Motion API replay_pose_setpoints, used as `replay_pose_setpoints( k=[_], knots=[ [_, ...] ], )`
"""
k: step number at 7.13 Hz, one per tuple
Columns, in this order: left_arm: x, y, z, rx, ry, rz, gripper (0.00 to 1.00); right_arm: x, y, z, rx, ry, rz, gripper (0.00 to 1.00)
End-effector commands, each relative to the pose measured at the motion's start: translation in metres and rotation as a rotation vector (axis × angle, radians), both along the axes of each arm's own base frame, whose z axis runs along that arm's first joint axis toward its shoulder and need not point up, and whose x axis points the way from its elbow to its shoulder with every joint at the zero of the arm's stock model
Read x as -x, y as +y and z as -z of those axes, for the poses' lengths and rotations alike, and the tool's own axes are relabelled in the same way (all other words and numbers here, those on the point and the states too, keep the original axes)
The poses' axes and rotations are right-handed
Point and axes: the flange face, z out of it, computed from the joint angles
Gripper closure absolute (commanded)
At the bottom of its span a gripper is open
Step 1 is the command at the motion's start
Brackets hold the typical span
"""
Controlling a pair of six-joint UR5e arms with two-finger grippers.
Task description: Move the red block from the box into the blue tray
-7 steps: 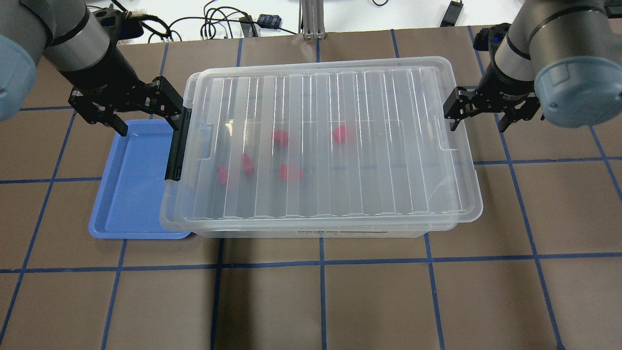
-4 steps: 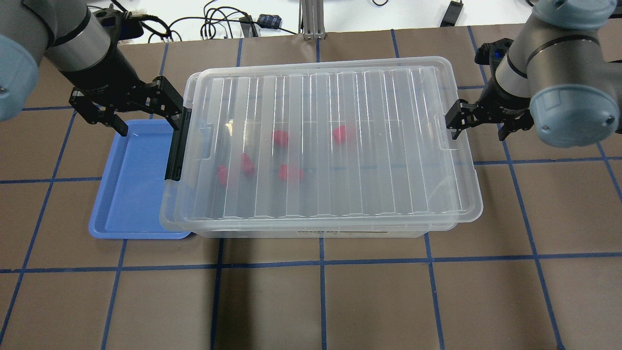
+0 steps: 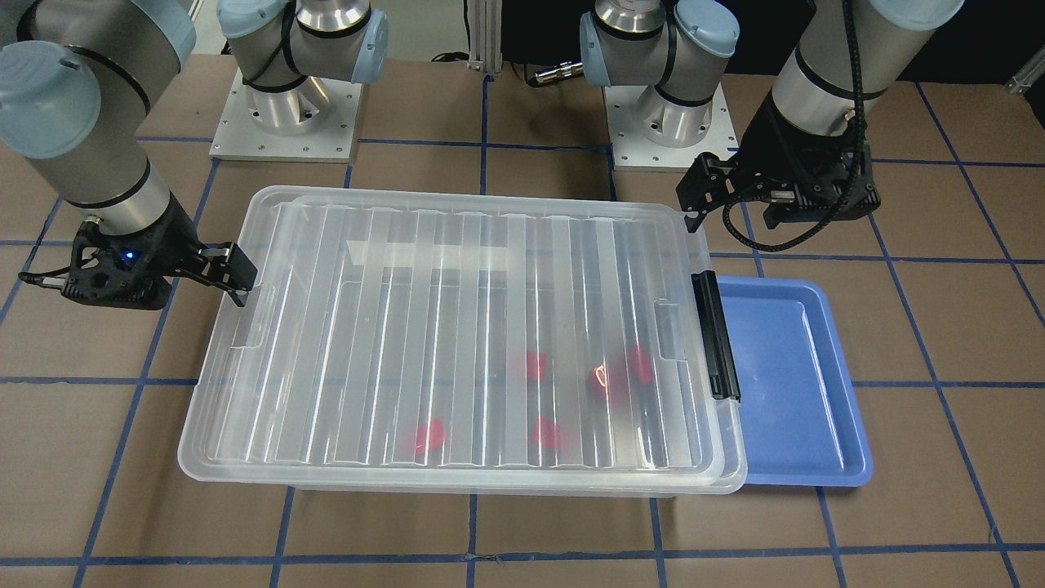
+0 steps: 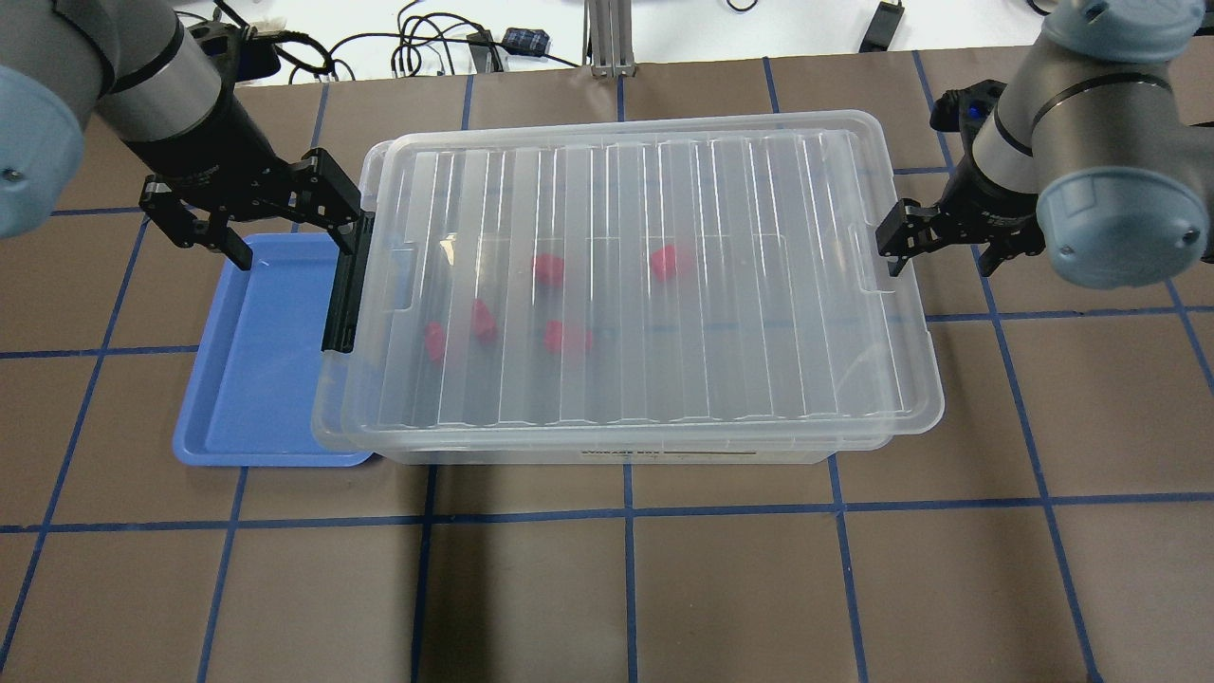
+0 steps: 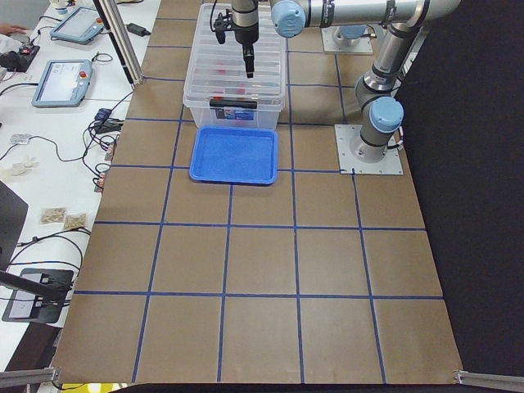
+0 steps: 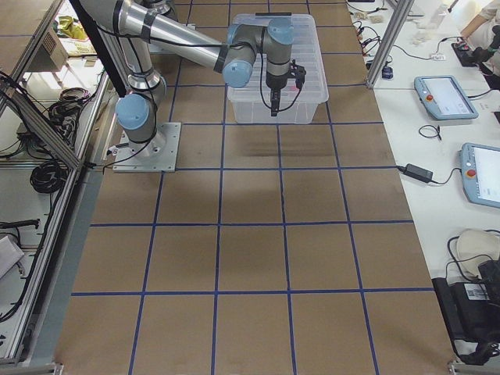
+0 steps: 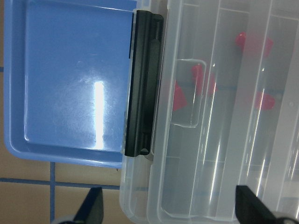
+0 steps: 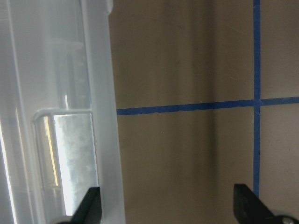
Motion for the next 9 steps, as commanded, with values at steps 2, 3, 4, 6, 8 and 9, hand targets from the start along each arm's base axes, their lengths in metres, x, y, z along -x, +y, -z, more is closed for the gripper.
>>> replay_pose_setpoints(
  k=[2, 3, 4, 6, 8, 9],
  knots=[
    [0.0, -0.001, 0.001, -0.002, 0.0, 0.0, 0.0, 0.011, -0.002, 0.001, 0.003, 0.02, -0.011, 0.0],
    [0.0, -0.001, 0.002, -0.003, 0.001, -0.001, 0.0, 0.017, -0.002, 0.001, 0.002, 0.025, -0.025, 0.0],
    [0.0, -0.002, 0.002, -0.005, 0.001, -0.001, 0.0, 0.03, -0.003, 0.001, 0.001, 0.024, -0.025, 0.0],
    [0.0, -0.005, 0.007, -0.014, 0.002, -0.001, 0.0, 0.054, -0.003, 0.0, 0.001, 0.024, -0.045, 0.0],
    [0.0, -0.006, 0.007, -0.013, 0.002, -0.006, 0.0, 0.083, -0.003, -0.001, 0.009, 0.029, -0.055, 0.0],
    [-0.001, -0.012, 0.01, 0.001, 0.002, 0.0, 0.0, 0.096, -0.003, -0.002, 0.017, 0.034, -0.069, 0.0]
  ],
)
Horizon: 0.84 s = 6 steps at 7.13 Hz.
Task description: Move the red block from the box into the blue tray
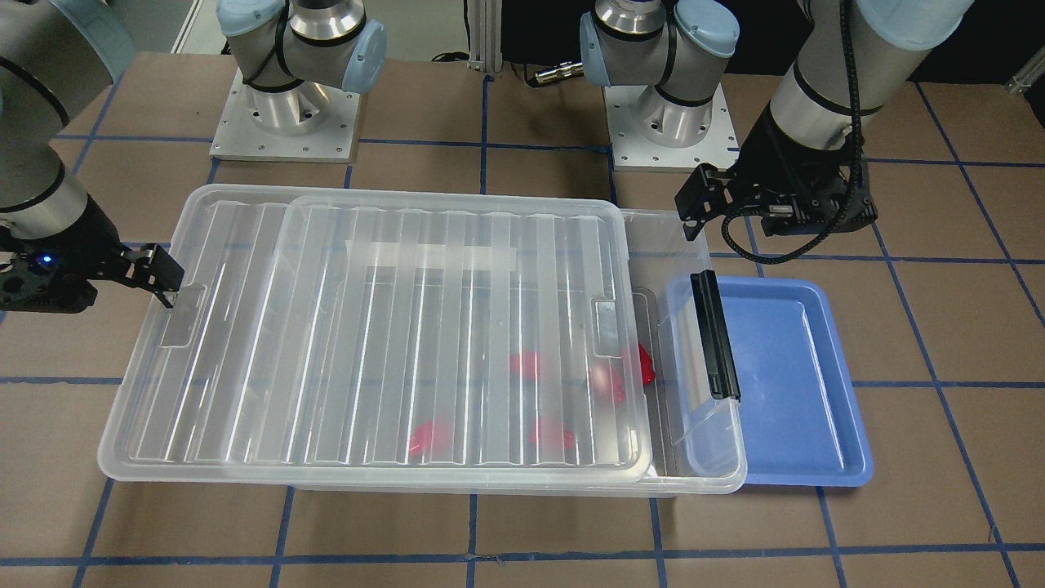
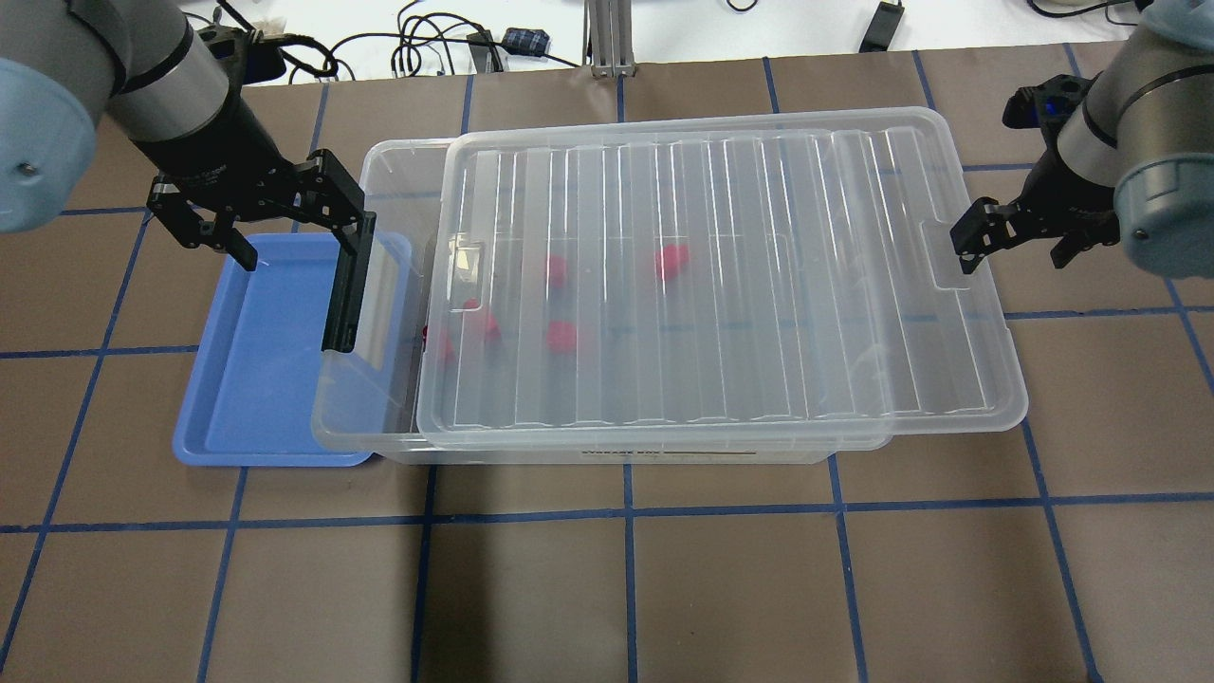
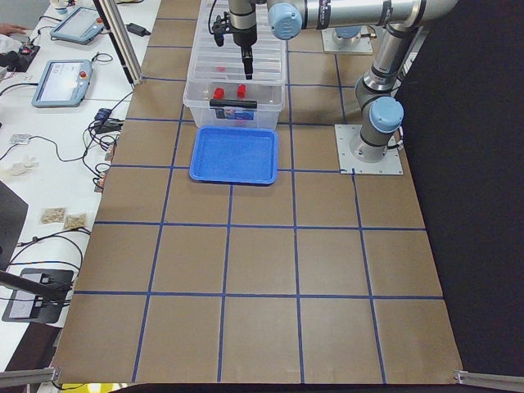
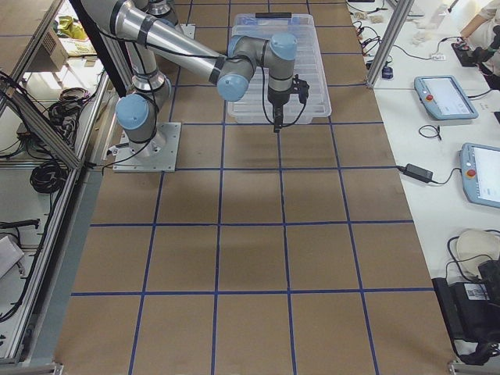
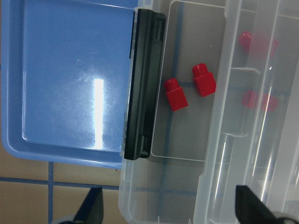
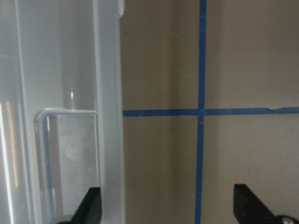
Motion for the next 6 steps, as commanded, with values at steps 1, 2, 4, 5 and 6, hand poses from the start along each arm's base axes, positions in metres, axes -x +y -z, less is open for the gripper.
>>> replay_pose_setpoints(
  k=[1, 2, 4, 5, 6],
  knots=[
    [0.004, -0.011, 0.008, 0.022, -0.001, 0.01, 0.0, 0.025, 0.001, -0.002, 0.008, 0.009, -0.021, 0.0],
    [0.006, -0.013, 0.01, 0.027, 0.0, 0.008, 0.0, 0.041, 0.003, -0.003, 0.009, 0.009, -0.009, 0.0],
    [0.017, -0.02, 0.018, 0.033, 0.0, 0.027, 0.0, 0.068, 0.007, -0.004, 0.008, 0.012, -0.02, 0.0],
    [0.025, -0.025, 0.021, 0.057, -0.001, 0.039, 0.0, 0.082, 0.01, -0.004, 0.007, 0.012, -0.007, 0.0],
    [0.031, -0.03, 0.028, 0.057, 0.002, 0.016, 0.0, 0.094, 0.012, -0.006, 0.01, 0.017, -0.025, 0.0]
  ],
)
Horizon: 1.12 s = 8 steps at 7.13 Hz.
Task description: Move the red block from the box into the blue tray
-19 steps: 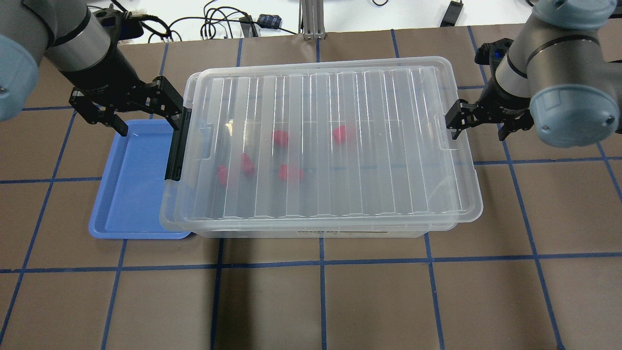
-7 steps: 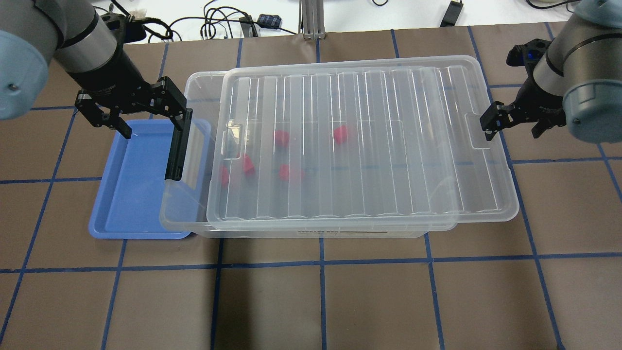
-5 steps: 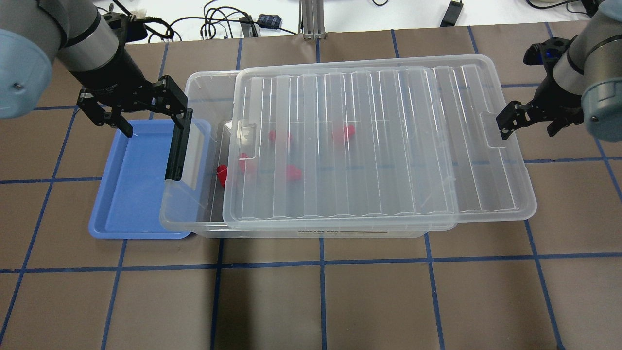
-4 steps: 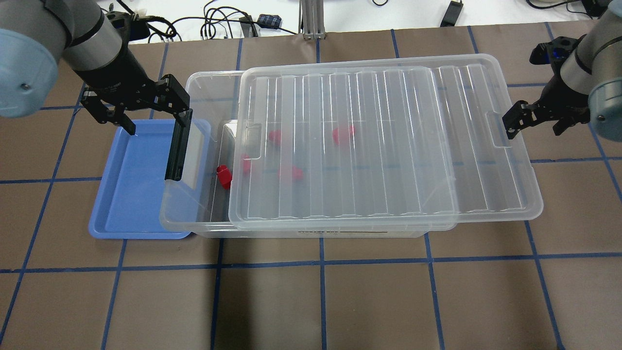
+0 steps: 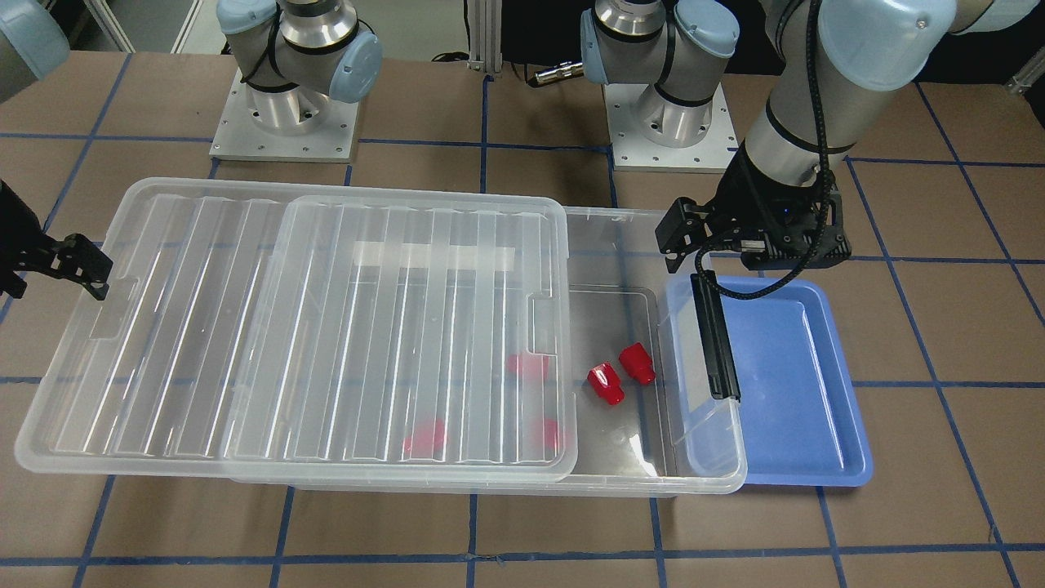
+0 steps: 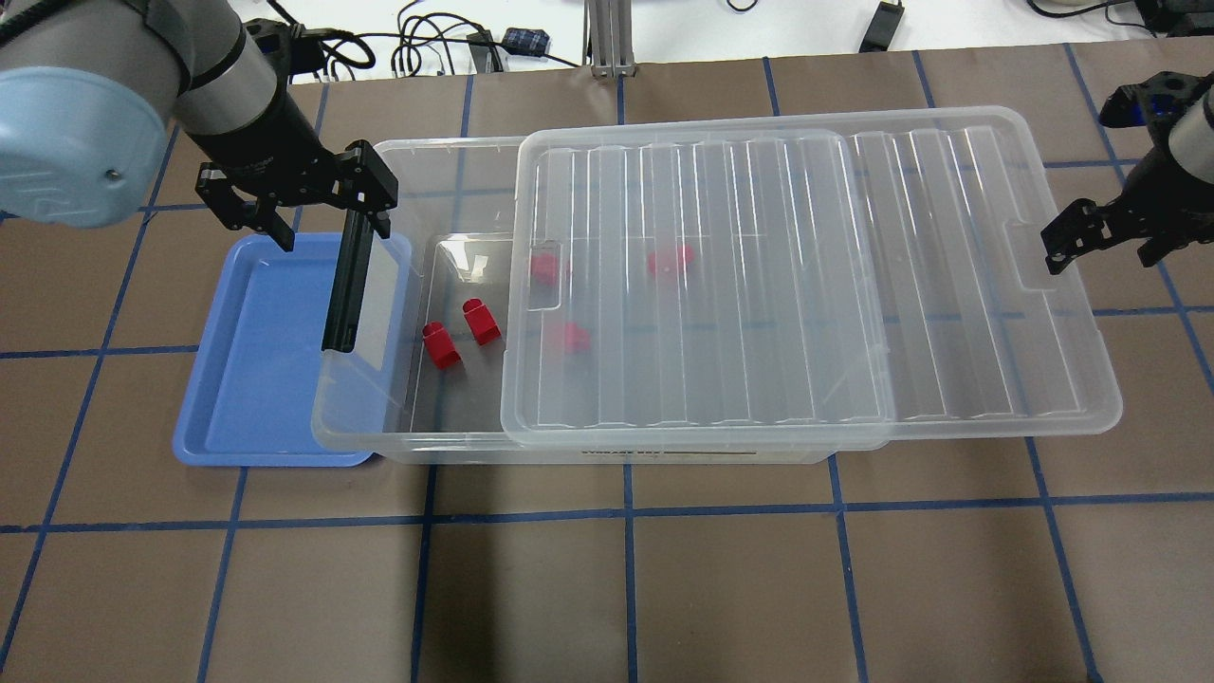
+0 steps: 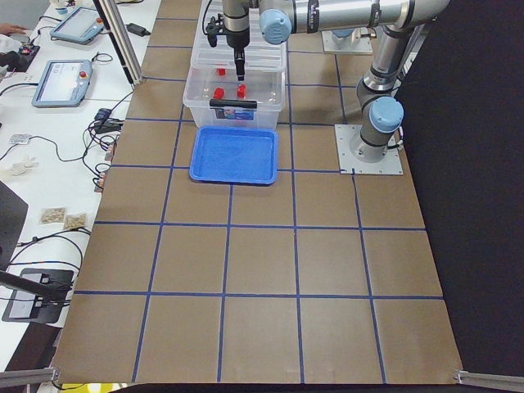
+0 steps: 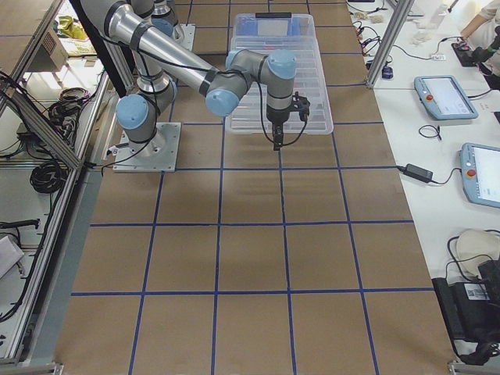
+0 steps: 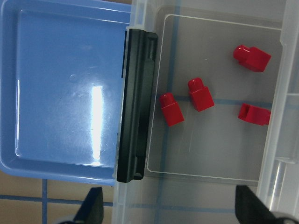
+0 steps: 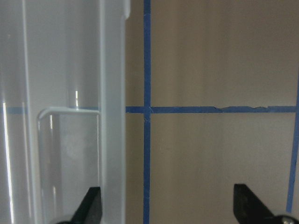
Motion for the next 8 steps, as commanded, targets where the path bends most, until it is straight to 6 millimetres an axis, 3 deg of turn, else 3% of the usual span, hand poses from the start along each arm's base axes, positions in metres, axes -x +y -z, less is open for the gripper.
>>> replay_pose_setpoints(
  k=[1, 3, 5, 7, 8],
  knots=[
    [0.019, -0.007, 0.015, -0.006, -0.001, 0.01, 0.0, 0.023, 0.005, 0.0, 0.009, 0.011, -0.017, 0.0],
    [0.038, -0.018, 0.034, -0.003, 0.006, 0.009, 0.04, 0.024, 0.006, 0.0, 0.007, 0.014, -0.015, 0.0],
    [0.054, -0.023, 0.076, -0.001, 0.011, 0.021, 0.12, 0.025, 0.005, -0.003, 0.013, 0.01, -0.012, 0.0],
    [0.056, -0.022, 0.12, 0.011, 0.013, 0.006, 0.14, 0.026, -0.004, -0.025, 0.058, 0.015, -0.006, 0.0],
    [0.055, -0.025, 0.133, -0.013, 0.012, 0.008, 0.21, 0.029, -0.009, -0.037, 0.071, 0.026, -0.006, 0.0]
  ],
)
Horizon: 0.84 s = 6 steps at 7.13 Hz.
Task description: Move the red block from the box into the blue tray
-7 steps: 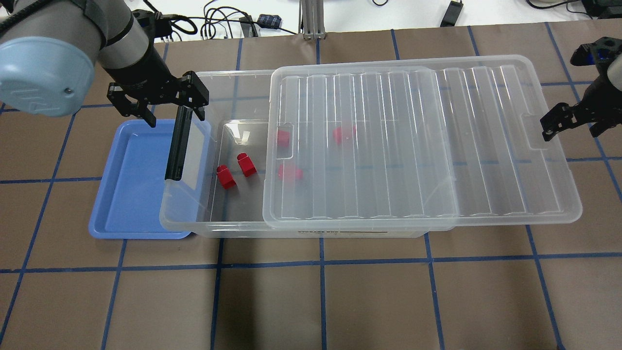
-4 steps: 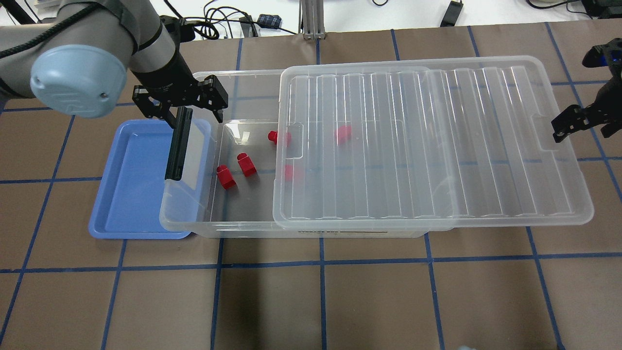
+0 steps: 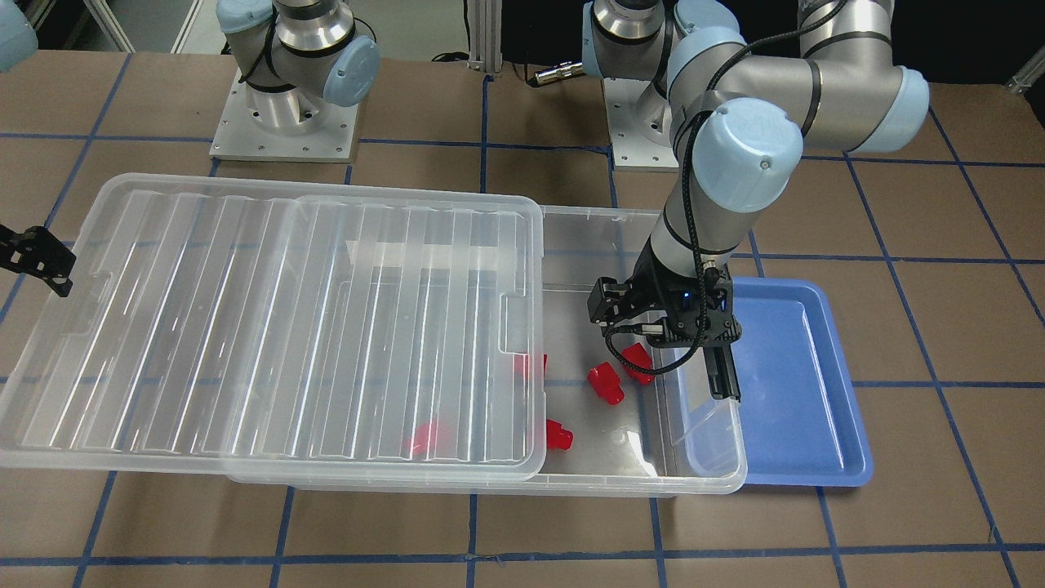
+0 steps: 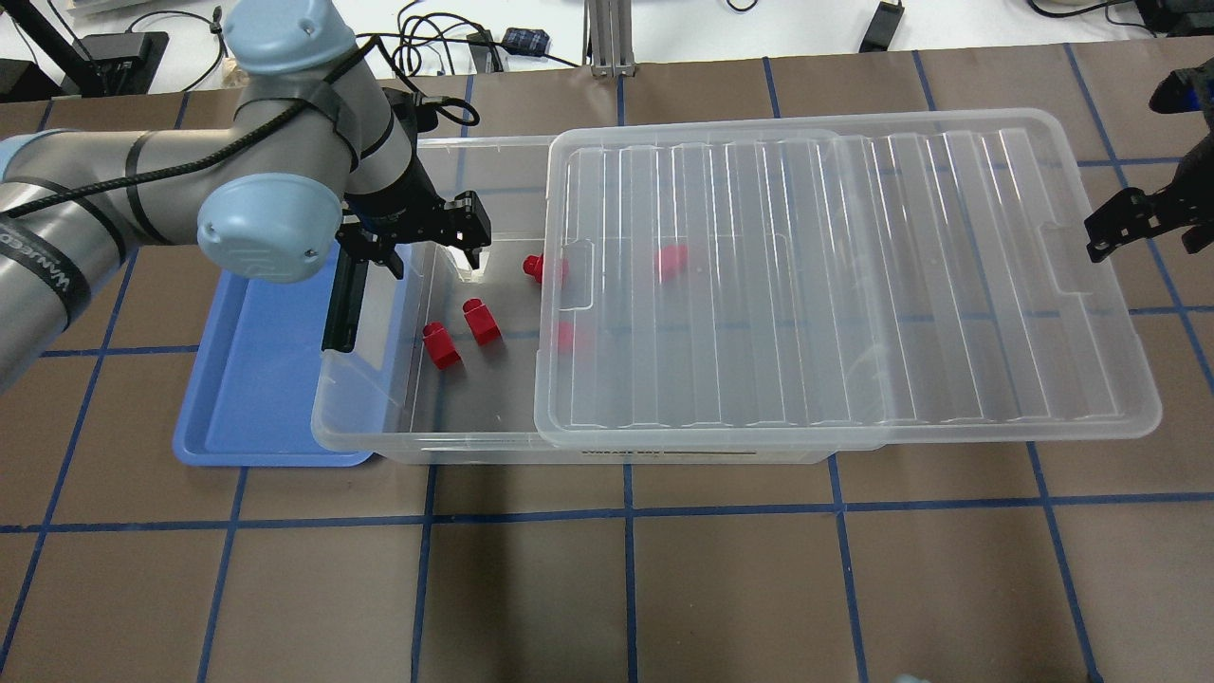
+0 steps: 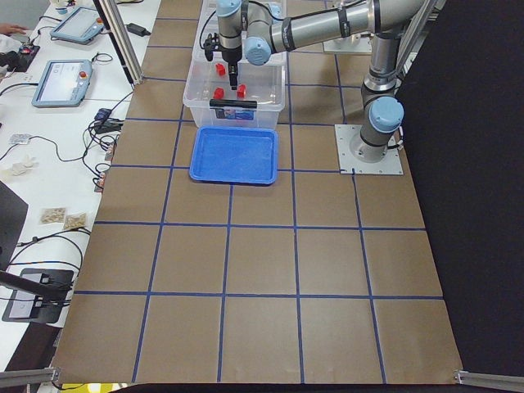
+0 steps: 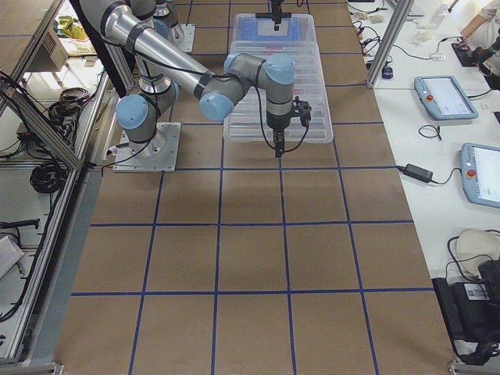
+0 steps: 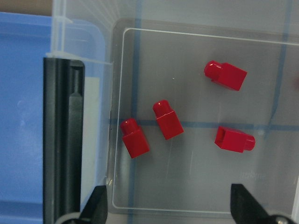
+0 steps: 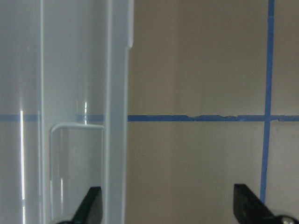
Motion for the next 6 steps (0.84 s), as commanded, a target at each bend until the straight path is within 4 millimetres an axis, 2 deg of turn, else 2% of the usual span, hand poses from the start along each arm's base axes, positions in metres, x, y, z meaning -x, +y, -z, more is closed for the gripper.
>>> replay_pose_setpoints(
  k=[1, 2, 4, 5, 6],
  knots=[
    [0.0, -0.006, 0.038, -0.047, -0.003, -0.005, 0.21, 0.002, -0.004, -0.028, 0.035, 0.021, 0.002, 0.0],
    [0.001, -0.01, 0.053, -0.073, -0.005, -0.008, 0.21, 0.001, -0.003, -0.046, 0.031, 0.019, 0.002, 0.0],
    [0.002, -0.016, 0.078, -0.093, -0.005, -0.053, 0.21, -0.006, 0.01, -0.121, 0.004, 0.003, 0.006, 0.0],
    [0.005, -0.017, 0.09, -0.101, 0.019, -0.056, 0.21, -0.009, 0.016, -0.152, -0.016, -0.008, 0.014, 0.0],
    [0.005, -0.022, 0.105, -0.083, 0.025, -0.059, 0.21, -0.02, 0.03, -0.18, -0.03, -0.017, 0.029, 0.0]
  ],
)
